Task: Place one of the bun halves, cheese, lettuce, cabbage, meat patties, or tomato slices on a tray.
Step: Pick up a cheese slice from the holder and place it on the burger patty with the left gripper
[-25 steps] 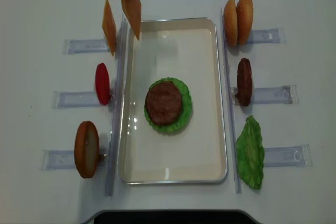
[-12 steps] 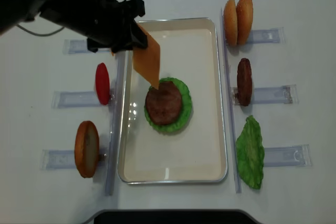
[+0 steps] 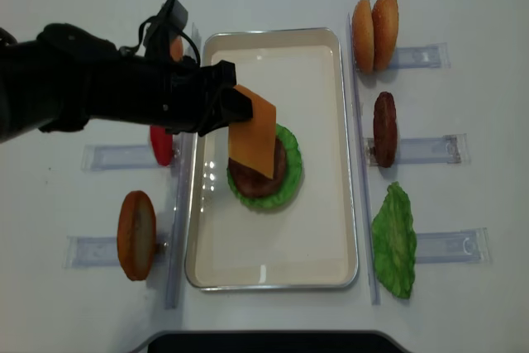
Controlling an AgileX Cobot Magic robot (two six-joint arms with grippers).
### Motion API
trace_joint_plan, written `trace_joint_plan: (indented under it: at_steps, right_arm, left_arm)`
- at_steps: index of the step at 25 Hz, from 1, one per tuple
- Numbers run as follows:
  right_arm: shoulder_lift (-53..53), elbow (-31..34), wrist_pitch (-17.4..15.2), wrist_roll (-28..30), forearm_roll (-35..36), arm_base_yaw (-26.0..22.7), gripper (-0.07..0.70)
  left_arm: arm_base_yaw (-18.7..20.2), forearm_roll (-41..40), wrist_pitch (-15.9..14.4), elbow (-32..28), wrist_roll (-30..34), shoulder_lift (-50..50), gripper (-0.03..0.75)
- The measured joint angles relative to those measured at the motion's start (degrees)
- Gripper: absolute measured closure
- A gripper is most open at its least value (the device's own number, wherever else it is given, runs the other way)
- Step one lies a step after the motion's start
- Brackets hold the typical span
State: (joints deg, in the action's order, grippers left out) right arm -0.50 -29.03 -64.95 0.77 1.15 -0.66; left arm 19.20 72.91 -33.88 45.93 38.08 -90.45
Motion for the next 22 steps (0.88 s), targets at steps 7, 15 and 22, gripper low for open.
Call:
trace_joint_plan:
  at_steps: [7, 15, 22]
  right_arm:
    - [0.00, 0.00, 0.00, 0.00, 0.00, 0.00, 0.324]
    - [0.00, 0.00, 0.00, 0.00, 0.00, 0.00, 0.325]
    - [0.00, 0.00, 0.00, 0.00, 0.00, 0.00, 0.331]
  left_arm:
    - [0.00, 2.27, 0.49, -1.18, 4.21, -0.11, 0.685]
    - [0.00, 4.96, 0.30, -1.18, 7.11, -4.10, 0.685]
    - [-0.05, 4.23, 0.30, -1.18, 7.25, -4.14, 0.683]
